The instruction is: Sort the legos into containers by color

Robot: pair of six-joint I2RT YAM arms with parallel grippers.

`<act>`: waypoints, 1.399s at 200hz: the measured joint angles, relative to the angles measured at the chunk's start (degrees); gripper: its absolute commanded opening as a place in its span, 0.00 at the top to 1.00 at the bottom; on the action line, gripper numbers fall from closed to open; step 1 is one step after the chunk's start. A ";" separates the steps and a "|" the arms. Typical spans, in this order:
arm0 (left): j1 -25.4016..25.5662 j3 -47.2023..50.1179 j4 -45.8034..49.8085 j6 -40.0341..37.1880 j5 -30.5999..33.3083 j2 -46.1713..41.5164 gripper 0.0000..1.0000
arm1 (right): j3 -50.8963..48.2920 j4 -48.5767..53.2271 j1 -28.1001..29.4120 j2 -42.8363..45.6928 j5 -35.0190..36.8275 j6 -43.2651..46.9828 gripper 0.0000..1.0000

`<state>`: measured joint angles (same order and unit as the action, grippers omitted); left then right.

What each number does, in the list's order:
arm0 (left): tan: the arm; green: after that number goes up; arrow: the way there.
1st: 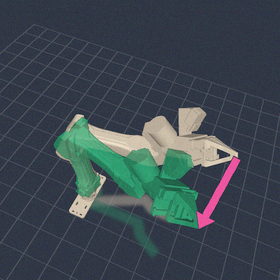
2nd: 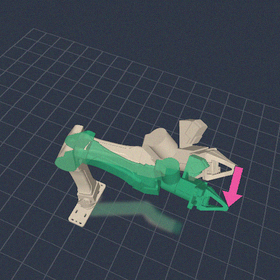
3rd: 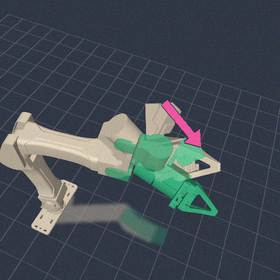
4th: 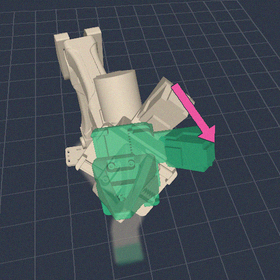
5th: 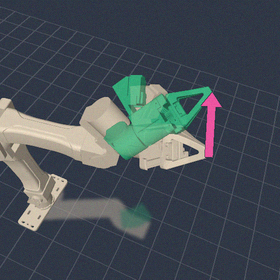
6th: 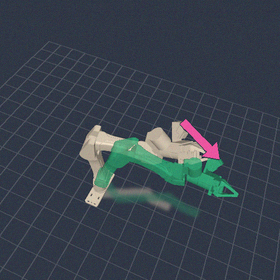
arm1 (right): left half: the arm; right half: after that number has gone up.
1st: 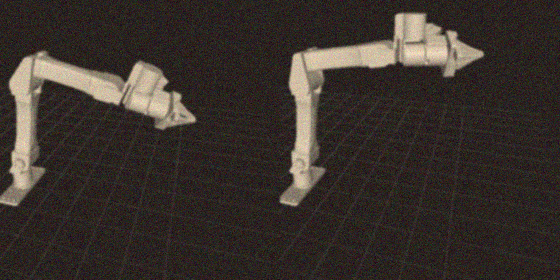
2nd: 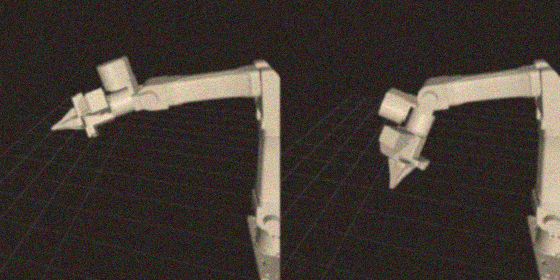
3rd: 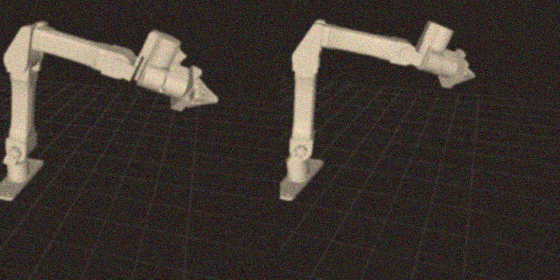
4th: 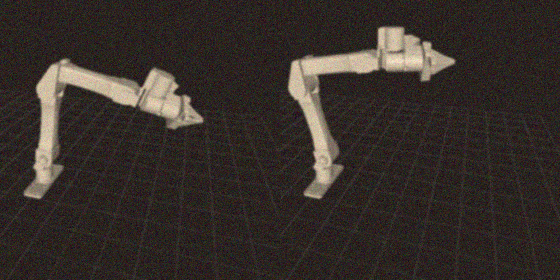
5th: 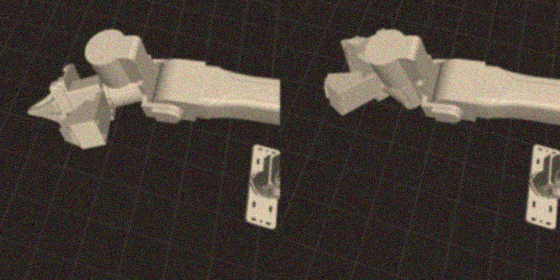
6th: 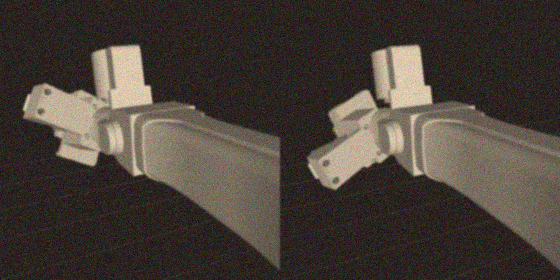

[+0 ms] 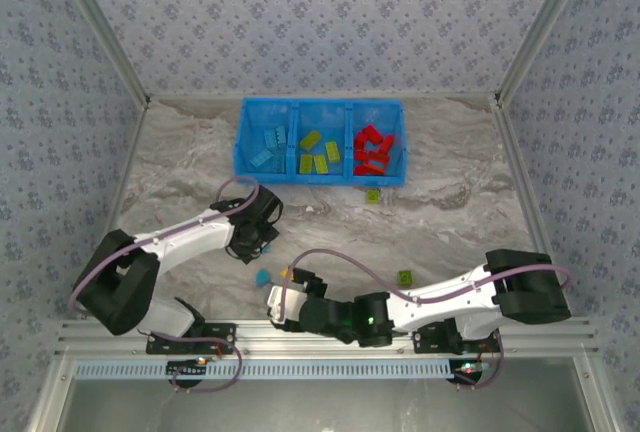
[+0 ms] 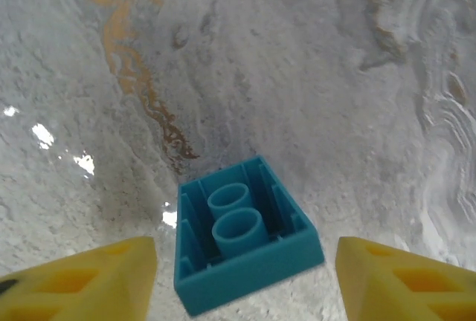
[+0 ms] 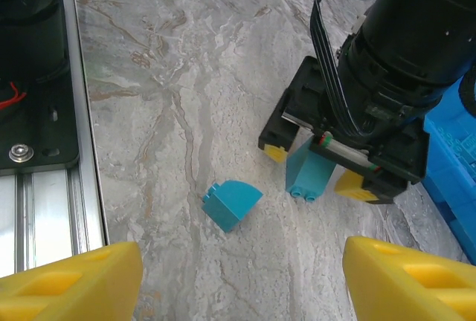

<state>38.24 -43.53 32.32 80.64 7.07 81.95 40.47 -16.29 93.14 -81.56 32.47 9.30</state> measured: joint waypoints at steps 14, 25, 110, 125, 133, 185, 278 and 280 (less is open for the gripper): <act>0.00 0.09 -0.68 0.28 -0.09 0.46 0.57 | 0.00 -0.02 0.00 -0.13 0.00 0.22 0.26; 0.00 0.09 -1.20 0.66 0.02 0.48 0.65 | 0.11 -0.02 -0.02 -0.20 0.00 0.22 0.26; -1.46 -13.31 7.72 -9.09 4.00 -0.15 0.76 | 9.90 1.57 -4.76 -1.49 -0.63 3.91 0.26; -4.00 -20.65 8.92 -14.38 4.11 0.68 0.76 | 14.21 2.16 -8.92 -2.01 -1.53 4.33 0.26; -5.51 -24.41 9.31 -17.68 4.11 1.79 0.76 | 16.68 2.82 -11.13 -2.49 -2.12 4.55 0.26; -14.21 -42.12 12.33 -36.41 0.52 15.56 0.76 | 34.86 9.88 -22.71 -9.60 -3.93 4.68 0.27; -20.98 -67.30 15.98 -51.32 -5.68 39.04 0.79 | 41.94 16.44 -26.25 -16.92 -3.80 2.95 0.26; -20.94 -68.11 16.04 -51.47 -5.40 39.65 0.79 | 41.99 16.46 -26.32 -17.00 -3.80 2.91 0.26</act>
<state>17.30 -111.63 48.36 29.17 1.67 121.60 82.46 0.16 66.83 -98.56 28.67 12.21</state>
